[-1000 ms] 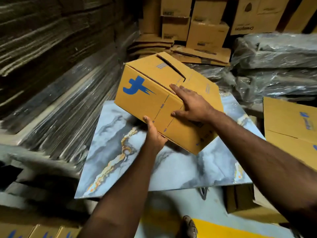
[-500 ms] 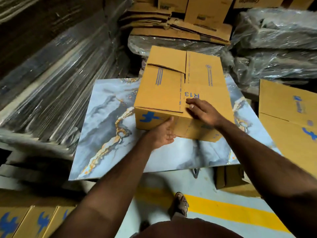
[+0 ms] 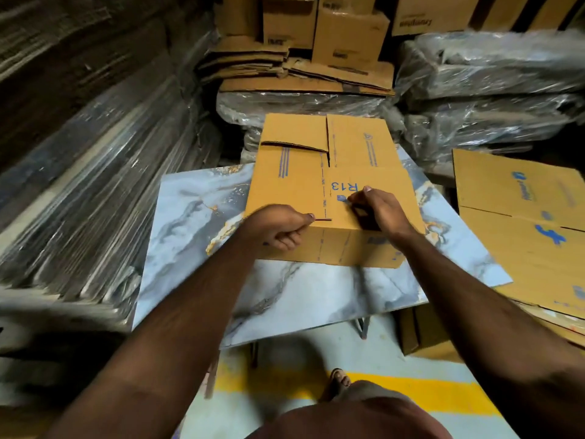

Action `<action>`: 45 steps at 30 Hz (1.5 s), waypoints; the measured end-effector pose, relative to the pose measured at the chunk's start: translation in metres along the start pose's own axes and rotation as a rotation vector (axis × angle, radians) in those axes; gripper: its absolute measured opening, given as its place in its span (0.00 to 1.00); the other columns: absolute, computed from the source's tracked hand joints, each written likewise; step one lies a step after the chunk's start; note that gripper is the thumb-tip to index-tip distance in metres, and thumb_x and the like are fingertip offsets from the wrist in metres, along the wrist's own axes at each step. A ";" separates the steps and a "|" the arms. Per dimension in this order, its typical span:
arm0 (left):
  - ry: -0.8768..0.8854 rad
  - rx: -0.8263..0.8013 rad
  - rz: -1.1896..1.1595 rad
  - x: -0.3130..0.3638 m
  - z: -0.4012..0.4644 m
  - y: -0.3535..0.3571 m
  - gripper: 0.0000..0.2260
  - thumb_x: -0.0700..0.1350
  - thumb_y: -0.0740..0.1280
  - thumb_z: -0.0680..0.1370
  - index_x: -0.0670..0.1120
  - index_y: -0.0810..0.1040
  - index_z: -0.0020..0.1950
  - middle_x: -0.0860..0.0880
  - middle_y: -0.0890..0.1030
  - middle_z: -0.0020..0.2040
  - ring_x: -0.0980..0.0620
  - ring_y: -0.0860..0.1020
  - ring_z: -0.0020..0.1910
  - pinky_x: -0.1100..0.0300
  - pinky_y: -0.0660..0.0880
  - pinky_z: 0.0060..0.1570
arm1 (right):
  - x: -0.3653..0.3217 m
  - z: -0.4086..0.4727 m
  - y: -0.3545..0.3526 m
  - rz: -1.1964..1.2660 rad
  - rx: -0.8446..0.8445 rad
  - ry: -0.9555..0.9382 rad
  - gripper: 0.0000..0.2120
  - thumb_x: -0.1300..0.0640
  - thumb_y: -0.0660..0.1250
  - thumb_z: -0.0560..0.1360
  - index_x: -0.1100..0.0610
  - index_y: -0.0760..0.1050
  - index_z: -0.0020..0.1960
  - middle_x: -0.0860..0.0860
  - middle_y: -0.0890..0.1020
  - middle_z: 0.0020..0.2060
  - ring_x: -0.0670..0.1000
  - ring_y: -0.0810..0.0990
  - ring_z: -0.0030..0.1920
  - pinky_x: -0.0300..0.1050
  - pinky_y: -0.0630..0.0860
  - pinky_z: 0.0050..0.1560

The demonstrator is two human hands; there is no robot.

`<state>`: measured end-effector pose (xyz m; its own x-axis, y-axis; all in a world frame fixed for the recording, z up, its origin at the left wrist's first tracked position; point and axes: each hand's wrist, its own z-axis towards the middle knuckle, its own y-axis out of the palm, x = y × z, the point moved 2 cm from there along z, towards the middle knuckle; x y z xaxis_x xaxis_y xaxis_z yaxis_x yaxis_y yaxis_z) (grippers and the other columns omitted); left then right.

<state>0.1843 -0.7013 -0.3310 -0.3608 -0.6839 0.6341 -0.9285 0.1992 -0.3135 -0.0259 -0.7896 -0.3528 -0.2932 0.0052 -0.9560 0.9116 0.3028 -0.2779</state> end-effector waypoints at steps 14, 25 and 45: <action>0.025 0.546 0.670 0.095 0.036 -0.015 0.32 0.65 0.59 0.79 0.45 0.65 0.74 0.41 0.66 0.73 0.39 0.67 0.69 0.48 0.69 0.63 | -0.042 0.122 -0.013 -0.092 0.089 -0.220 0.11 0.55 0.61 0.80 0.56 0.81 0.46 0.55 0.85 0.46 0.57 0.82 0.51 0.57 0.77 0.57; -0.085 0.565 0.743 0.096 0.096 0.012 0.55 0.77 0.61 0.67 0.45 0.43 0.80 0.36 0.38 0.79 0.37 0.40 0.78 0.33 0.45 0.71 | -0.034 0.178 0.034 0.206 0.332 0.081 0.11 0.62 0.58 0.81 0.62 0.79 0.54 0.57 0.82 0.52 0.52 0.76 0.50 0.42 0.70 0.50; 0.339 0.567 0.847 0.130 0.042 -0.099 0.22 0.65 0.63 0.70 0.47 0.70 0.33 0.50 0.74 0.33 0.50 0.72 0.33 0.58 0.66 0.30 | -0.030 0.141 0.077 -1.154 -0.305 -0.264 0.53 0.24 0.41 0.61 0.54 0.56 0.78 0.59 0.73 0.68 0.58 0.64 0.71 0.58 0.58 0.66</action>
<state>0.2332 -0.8401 -0.2472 -0.9546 -0.2278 0.1919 -0.2196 0.1027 -0.9702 0.0936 -0.9007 -0.3589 -0.7854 -0.5974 -0.1622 0.0396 0.2130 -0.9762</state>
